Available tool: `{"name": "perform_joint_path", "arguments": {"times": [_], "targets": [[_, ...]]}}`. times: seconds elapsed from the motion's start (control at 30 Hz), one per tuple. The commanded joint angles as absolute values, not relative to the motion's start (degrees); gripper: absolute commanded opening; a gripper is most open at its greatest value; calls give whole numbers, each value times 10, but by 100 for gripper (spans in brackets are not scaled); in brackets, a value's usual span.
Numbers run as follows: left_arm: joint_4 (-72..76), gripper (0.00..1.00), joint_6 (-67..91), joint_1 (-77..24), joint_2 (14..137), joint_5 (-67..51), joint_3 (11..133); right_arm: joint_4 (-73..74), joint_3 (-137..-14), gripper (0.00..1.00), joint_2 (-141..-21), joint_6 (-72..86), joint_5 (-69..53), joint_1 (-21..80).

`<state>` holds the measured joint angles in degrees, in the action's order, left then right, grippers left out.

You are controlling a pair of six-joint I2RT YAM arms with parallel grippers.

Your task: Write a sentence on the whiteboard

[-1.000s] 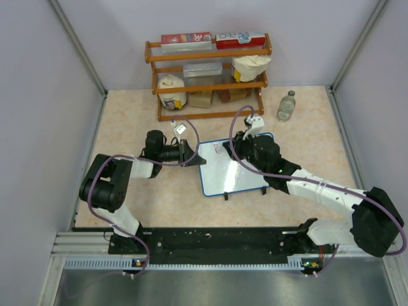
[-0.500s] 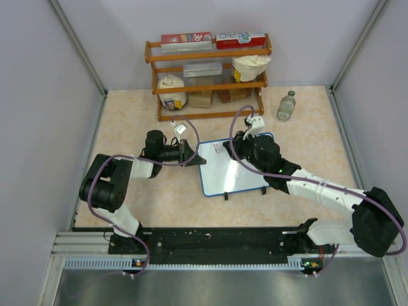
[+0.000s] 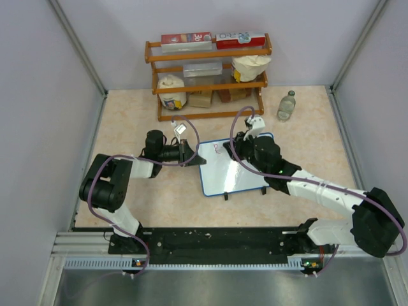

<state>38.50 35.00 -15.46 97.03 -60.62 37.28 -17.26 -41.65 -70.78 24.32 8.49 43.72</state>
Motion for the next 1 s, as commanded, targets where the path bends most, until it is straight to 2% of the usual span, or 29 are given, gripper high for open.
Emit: {"name": "perform_joint_path", "arguments": {"times": [0.0, 0.73, 0.97], "targets": [[370, 0, 327, -156, 976, -586, 379, -176, -404, 0, -690, 247, 89, 435], [366, 0, 324, -156, 976, -584, 380, -170, -382, 0, -672, 249, 77, 435], [363, 0, 323, -156, 976, -584, 381, -172, -394, 0, -632, 257, 63, 430]]}}
